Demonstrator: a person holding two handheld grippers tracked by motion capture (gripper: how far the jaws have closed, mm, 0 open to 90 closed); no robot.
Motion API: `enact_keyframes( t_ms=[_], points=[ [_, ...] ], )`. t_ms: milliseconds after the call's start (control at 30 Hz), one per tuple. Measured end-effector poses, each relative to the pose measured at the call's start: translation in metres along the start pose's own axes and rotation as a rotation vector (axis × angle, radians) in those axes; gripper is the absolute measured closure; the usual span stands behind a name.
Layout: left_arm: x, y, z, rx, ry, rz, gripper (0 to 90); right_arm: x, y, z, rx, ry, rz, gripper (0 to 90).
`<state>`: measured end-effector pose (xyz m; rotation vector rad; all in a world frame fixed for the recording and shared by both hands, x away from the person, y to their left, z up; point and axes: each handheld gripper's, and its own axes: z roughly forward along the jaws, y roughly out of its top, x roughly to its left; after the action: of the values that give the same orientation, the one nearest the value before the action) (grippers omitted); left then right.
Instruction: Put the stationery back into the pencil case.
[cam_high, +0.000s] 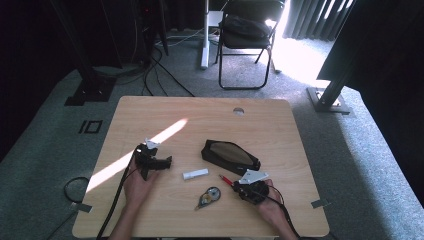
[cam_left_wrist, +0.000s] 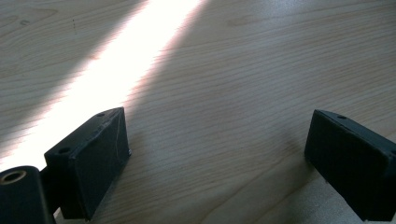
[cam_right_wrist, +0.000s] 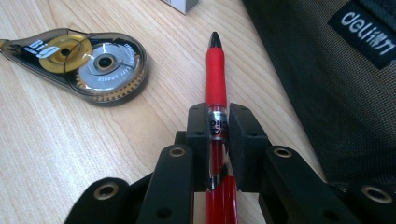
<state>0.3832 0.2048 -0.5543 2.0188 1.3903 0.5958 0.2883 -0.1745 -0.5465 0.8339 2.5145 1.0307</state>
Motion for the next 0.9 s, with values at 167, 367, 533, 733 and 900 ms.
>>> enact_keyframes(
  t_ms=[167, 367, 533, 733, 900],
  points=[
    [0.0, 0.0, 0.0, 0.0, 0.0, 0.0, 6.5, 0.001, 0.002, -0.003, -0.012, -0.003, -0.006, 79.5],
    [0.0, 0.0, 0.0, 0.0, 0.0, 0.0, 6.6, 0.003, 0.004, -0.007, -0.026, -0.003, -0.013, 79.5],
    [0.0, 0.0, 0.0, 0.0, 0.0, 0.0, 6.5, 0.003, 0.005, -0.009, -0.035, -0.004, -0.013, 79.6],
    [0.0, 0.0, 0.0, 0.0, 0.0, 0.0, 6.5, 0.002, 0.007, -0.014, -0.05, -0.007, -0.014, 79.5],
    [0.0, 0.0, 0.0, 0.0, 0.0, 0.0, 6.5, 0.002, 0.008, -0.017, -0.057, -0.009, -0.019, 79.5]
  ],
)
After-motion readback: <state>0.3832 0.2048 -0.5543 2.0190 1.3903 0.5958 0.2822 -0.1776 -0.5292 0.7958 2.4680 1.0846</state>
